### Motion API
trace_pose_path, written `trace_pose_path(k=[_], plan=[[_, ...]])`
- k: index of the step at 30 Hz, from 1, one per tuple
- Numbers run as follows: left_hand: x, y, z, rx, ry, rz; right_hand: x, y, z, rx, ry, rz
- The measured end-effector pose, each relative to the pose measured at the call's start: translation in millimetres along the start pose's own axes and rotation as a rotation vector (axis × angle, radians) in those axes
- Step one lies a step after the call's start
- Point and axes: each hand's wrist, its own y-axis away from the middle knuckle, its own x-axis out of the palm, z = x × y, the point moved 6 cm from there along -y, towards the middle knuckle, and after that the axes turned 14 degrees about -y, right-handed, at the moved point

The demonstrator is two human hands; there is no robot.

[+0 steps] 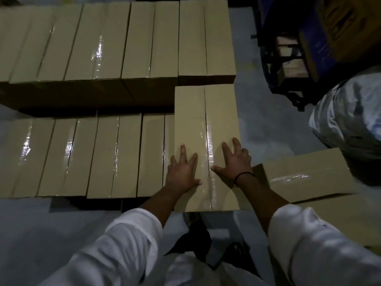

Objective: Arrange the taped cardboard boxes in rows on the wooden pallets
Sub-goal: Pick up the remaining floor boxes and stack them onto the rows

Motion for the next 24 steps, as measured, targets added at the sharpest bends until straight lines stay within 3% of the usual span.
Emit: trace_pose_path(k=[6, 11, 17, 24], plan=[[20.7, 31.2, -6.2, 0.025, -0.044, 0.044, 20.2, 35.2, -10.5, -0.016, 0.051, -0.007], [32.6, 74.7, -14.3, -0.008, -0.039, 0.079, 37.1, 85.9, -25.8, -0.061, 0.097, 0.087], [52.3, 101.0, 0.5, -0.130, 0.031, 0.051, 50.0, 123.5, -45.8, -0.065, 0.043, 0.142], [44.3, 98.7, -5.6, -0.087, 0.009, -0.064, 48.9, 125.4, -60.2, -0.144, 0.046, 0.075]])
